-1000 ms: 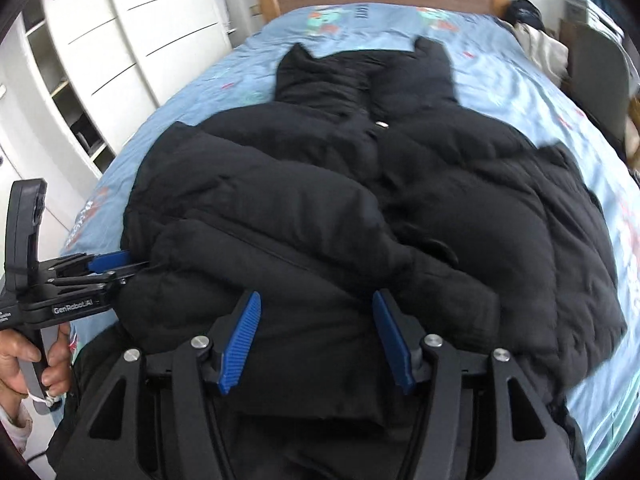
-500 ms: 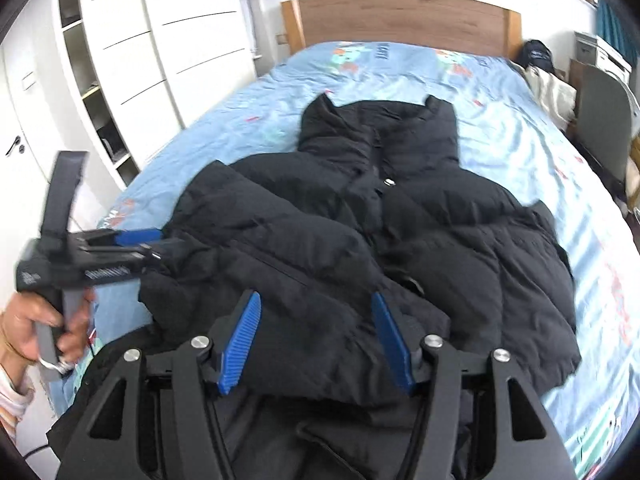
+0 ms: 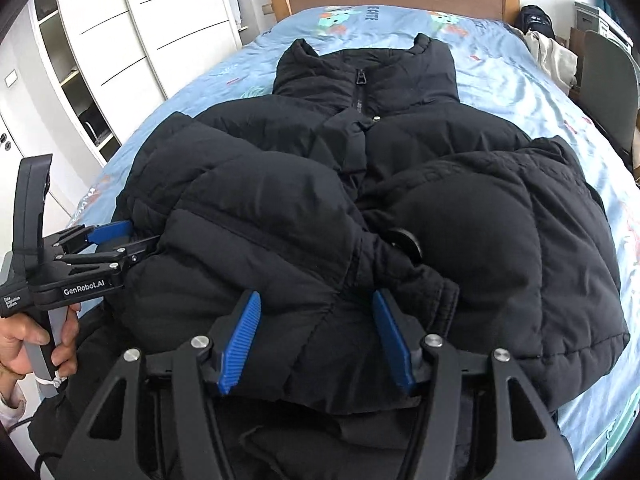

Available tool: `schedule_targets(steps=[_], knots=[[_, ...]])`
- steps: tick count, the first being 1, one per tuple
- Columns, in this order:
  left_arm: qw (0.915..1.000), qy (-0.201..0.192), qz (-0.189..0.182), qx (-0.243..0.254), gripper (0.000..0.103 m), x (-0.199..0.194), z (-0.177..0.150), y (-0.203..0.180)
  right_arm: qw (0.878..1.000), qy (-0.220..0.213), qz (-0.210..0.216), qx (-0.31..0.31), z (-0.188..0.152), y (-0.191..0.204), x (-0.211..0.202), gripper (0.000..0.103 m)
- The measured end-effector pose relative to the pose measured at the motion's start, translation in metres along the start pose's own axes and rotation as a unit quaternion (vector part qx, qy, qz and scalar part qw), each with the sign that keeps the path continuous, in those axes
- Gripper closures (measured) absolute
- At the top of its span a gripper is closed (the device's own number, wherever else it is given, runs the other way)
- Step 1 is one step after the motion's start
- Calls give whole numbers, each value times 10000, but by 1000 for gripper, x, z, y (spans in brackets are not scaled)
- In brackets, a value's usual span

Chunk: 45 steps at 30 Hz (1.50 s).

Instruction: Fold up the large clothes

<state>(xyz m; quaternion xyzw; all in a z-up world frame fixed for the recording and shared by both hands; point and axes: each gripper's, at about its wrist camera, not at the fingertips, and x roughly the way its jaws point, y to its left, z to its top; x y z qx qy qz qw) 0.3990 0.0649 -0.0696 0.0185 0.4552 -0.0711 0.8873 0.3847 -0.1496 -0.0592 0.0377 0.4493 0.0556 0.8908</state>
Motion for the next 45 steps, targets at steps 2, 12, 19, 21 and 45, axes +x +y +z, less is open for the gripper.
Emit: schedule_targets(steps=[2, 12, 19, 21, 45], knots=[[10000, -23, 51, 14, 23, 2, -2, -1, 10000, -5, 8, -6, -2, -1, 2, 46], [9998, -26, 172, 52, 20, 7, -3, -3, 10000, 1, 27, -2, -5, -1, 5, 46], [9996, 9, 267, 69, 19, 10, -4, -6, 10000, 48, 29, 28, -10, -4, 6, 46], [9996, 46, 290, 23, 17, 11, -3, -5, 10000, 73, 7, 26, -10, -3, 6, 46], [9976, 230, 432, -496, 17, -66, -17, 10, 9969, 325, -704, 131, -28, 3, -61, 46]])
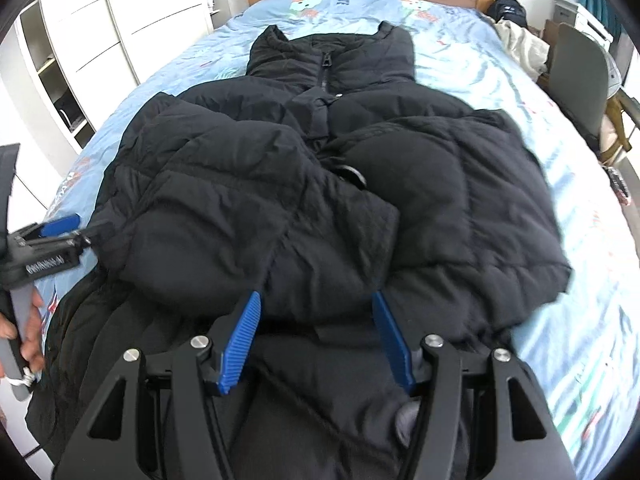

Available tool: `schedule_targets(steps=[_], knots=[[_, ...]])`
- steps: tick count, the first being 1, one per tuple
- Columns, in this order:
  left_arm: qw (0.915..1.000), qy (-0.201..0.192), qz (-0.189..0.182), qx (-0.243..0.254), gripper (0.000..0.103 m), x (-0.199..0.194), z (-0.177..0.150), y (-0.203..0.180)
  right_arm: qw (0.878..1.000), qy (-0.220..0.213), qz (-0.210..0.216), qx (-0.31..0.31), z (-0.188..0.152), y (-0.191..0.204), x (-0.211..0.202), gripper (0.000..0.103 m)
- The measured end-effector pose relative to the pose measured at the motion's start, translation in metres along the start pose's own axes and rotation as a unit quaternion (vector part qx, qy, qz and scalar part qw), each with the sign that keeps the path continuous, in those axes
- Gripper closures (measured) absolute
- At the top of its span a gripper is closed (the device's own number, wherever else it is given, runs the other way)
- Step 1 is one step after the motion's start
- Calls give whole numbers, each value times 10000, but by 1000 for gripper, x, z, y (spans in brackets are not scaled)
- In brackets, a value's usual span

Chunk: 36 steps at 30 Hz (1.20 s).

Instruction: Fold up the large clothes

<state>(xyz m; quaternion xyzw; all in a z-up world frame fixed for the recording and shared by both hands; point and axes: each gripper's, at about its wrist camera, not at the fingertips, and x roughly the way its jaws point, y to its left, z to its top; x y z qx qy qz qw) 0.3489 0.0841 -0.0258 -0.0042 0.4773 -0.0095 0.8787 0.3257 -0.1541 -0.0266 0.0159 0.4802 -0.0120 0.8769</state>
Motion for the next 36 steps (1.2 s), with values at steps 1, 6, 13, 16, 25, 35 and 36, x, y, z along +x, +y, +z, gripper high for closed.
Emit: schedule_targets(steps=[1, 6, 13, 16, 25, 35, 36], knots=[[10000, -84, 12, 22, 17, -11, -1, 1, 10000, -50, -27, -9, -3, -1, -10, 46], [9989, -458, -23, 67, 17, -61, -8, 4, 9993, -333, -161, -10, -17, -4, -64, 46], [9962, -852, -200, -1, 17, -113, -19, 7, 9970, -634, -385, 199, -40, -20, -129, 46], [9950, -979, -212, 38, 17, -132, -25, 5, 9951, -797, -501, 309, -49, -32, -155, 46], [9921, -1241, -190, 19, 17, -182, -45, 10, 9877, -1268, -630, 664, -83, -69, -221, 46], [9904, -1323, 182, 368, 17, -194, -16, 13, 9841, -1454, -721, 718, -66, -112, -242, 46], [9902, -1341, 163, 345, 17, -195, -6, 15, 9838, -1471, -733, 718, -62, -115, -242, 46]])
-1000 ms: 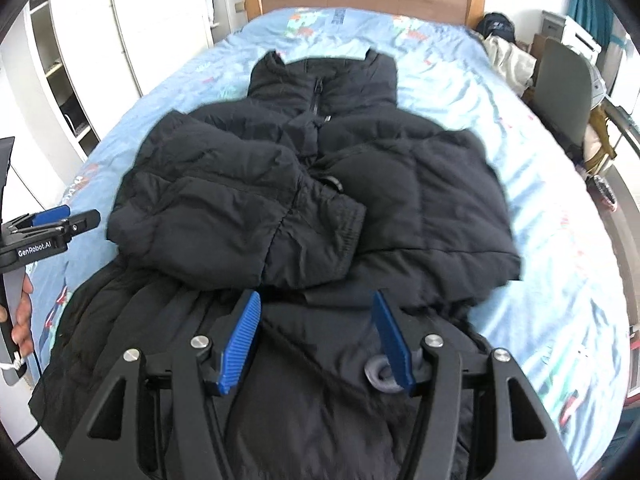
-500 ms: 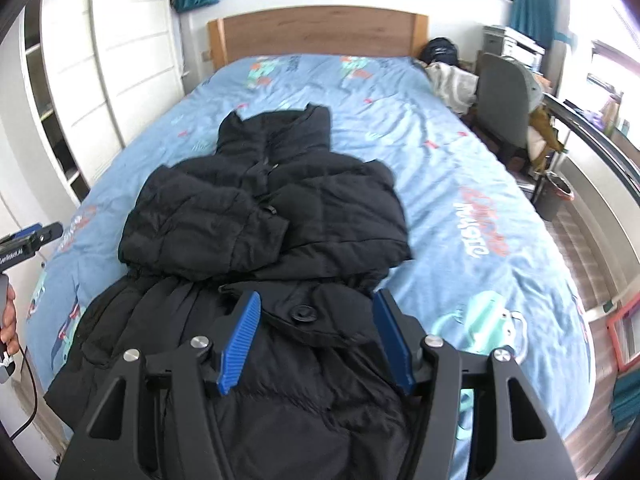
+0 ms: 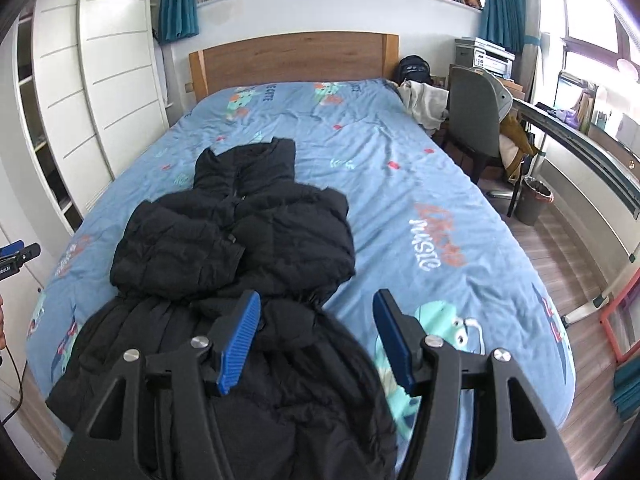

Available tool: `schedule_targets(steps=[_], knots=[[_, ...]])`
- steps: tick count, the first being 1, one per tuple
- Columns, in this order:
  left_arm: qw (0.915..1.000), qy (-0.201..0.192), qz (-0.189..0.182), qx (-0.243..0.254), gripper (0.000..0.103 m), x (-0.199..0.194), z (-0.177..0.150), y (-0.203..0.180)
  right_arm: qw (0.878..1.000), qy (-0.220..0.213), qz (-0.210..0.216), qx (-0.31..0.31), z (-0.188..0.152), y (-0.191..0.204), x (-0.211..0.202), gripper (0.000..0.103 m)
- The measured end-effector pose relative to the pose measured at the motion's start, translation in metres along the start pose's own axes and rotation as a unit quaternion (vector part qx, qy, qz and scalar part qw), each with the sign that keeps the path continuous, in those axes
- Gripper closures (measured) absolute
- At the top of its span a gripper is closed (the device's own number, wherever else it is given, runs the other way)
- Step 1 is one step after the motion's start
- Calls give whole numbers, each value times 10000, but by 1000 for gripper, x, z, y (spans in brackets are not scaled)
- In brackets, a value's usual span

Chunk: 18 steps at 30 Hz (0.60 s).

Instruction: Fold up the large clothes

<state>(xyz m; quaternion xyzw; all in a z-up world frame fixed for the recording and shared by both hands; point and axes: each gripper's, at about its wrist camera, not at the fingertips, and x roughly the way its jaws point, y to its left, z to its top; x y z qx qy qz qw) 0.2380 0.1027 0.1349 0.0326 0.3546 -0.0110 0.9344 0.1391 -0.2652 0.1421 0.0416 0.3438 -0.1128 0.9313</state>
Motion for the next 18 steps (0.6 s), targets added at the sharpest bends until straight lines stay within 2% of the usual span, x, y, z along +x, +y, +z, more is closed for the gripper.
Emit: schedule_targets(steps=[5, 10, 13, 18], knots=[[9992, 27, -225, -317, 17, 22, 52, 13, 9999, -148, -14, -43, 55, -13, 22, 46], [9979, 51, -439, -483, 17, 74, 105, 21, 9995, -239, 222, 17, 117, -17, 67, 46], [9982, 172, -292, -492, 17, 125, 138, 25, 9985, -278, 435, 184, 154, -18, 108, 46], [9967, 320, -469, -578, 17, 222, 194, 22, 9962, -358, 750, 249, 209, -15, 196, 46]])
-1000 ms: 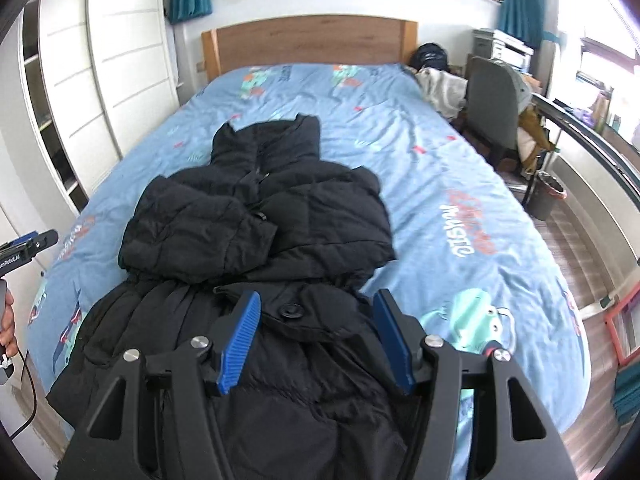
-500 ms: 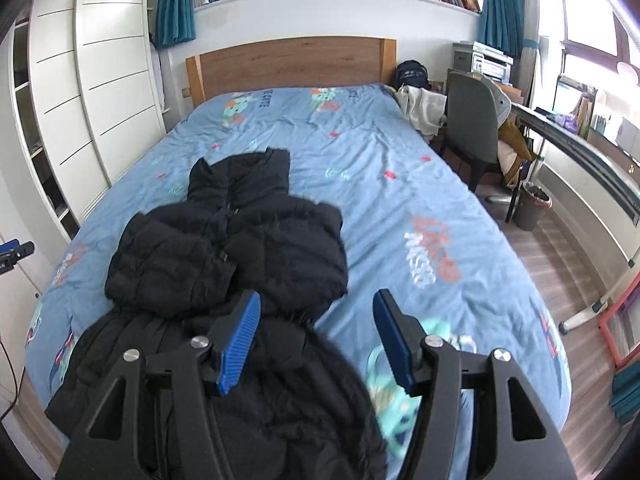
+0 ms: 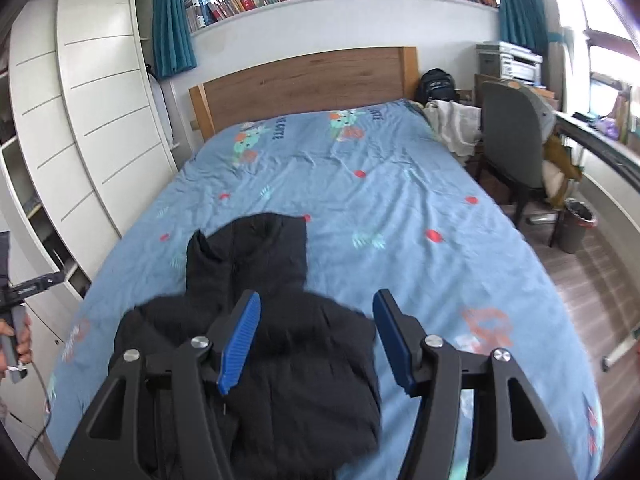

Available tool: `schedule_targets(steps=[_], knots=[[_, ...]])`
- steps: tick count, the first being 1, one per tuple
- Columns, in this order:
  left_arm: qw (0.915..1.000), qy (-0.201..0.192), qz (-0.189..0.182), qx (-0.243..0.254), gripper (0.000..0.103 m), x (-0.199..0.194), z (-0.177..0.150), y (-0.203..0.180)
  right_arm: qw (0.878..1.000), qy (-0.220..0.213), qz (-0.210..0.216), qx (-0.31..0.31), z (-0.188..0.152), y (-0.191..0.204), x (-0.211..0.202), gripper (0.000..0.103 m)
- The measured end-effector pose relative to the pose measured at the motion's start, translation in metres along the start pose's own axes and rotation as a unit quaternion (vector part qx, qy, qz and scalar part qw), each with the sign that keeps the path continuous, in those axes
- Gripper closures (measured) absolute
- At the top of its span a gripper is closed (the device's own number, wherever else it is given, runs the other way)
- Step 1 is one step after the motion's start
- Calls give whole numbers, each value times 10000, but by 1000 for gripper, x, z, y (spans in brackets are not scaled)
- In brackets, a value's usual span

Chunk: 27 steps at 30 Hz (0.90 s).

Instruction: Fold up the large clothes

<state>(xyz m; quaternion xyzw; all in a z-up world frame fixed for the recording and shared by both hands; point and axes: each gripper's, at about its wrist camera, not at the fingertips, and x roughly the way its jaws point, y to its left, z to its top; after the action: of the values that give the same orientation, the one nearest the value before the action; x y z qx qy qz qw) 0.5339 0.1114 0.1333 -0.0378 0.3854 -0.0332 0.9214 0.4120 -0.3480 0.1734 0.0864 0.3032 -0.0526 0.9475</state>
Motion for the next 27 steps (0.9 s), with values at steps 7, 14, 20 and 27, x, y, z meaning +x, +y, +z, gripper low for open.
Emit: schedule_targets(steps=[7, 14, 20, 27], knots=[[9964, 460, -587, -414, 19, 139, 43, 2, 9982, 187, 557, 85, 33, -1, 135, 45], [9874, 888, -964, -884, 21, 228, 61, 7, 9932, 676, 879, 366, 48, 4, 258, 39], [9769, 1185, -1307, -1206, 21, 282, 63, 7, 9850, 960, 1206, 770, 52, 2, 345, 38], [9698, 1328, -1517, -1374, 21, 330, 55, -1, 9820, 1241, 1204, 758, 48, 8, 413, 38]])
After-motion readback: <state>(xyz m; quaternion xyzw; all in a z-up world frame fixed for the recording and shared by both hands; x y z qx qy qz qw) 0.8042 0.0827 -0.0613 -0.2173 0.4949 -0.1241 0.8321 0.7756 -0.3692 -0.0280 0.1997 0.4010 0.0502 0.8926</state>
